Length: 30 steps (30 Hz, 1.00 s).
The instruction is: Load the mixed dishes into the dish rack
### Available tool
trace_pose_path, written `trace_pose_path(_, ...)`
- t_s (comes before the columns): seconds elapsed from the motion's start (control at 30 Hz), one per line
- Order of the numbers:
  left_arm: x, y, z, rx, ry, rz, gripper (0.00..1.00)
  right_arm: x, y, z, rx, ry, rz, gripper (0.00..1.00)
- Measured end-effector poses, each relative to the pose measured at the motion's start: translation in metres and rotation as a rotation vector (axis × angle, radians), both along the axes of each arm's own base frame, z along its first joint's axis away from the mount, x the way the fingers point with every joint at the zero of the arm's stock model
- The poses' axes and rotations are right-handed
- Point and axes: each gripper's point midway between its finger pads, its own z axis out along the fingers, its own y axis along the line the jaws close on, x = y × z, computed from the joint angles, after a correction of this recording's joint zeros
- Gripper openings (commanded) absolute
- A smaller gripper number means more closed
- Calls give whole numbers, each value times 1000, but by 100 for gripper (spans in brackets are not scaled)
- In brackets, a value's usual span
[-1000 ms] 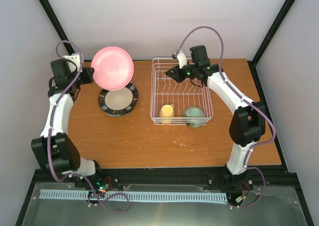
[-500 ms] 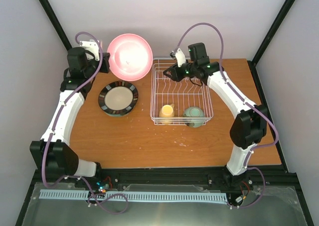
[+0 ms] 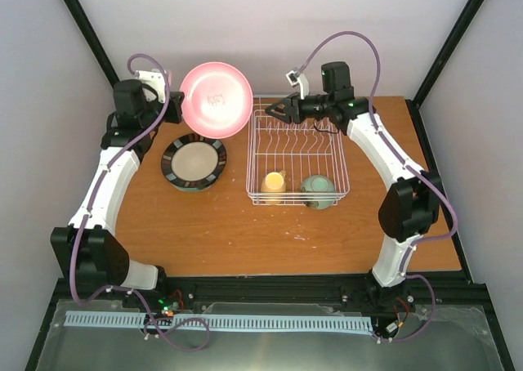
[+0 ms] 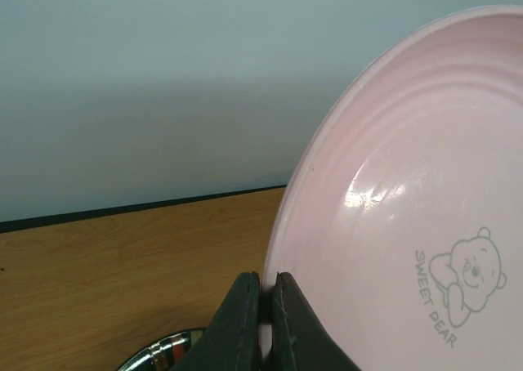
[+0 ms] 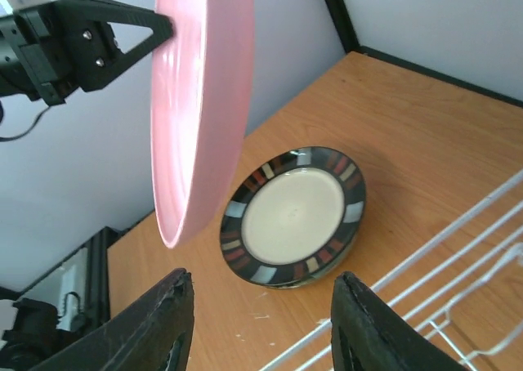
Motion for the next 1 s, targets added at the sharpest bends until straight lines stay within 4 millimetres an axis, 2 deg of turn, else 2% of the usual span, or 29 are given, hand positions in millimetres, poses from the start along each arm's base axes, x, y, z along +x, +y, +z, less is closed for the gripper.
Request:
trace_pose_path(0.33, -4, -5, -21, -32, 55, -20, 1, 12, 24, -14, 88, 135, 73, 47)
trace_pose_path(0.5, -5, -6, -31, -43, 82, -18, 1, 5, 37, -9, 115, 149, 114, 48)
trace_pose_path(0.73, -3, -7, -32, -50, 83, -18, 1, 2, 48, 2, 140, 142, 145, 47)
trace_pose_path(0.9, 3, -13, -41, -56, 97, -28, 1, 5, 59, -2, 142, 152, 160, 45)
trace_pose_path(1.0, 7, -21, -46, -63, 110, -38, 1, 12, 66, -9, 140, 161, 161, 41)
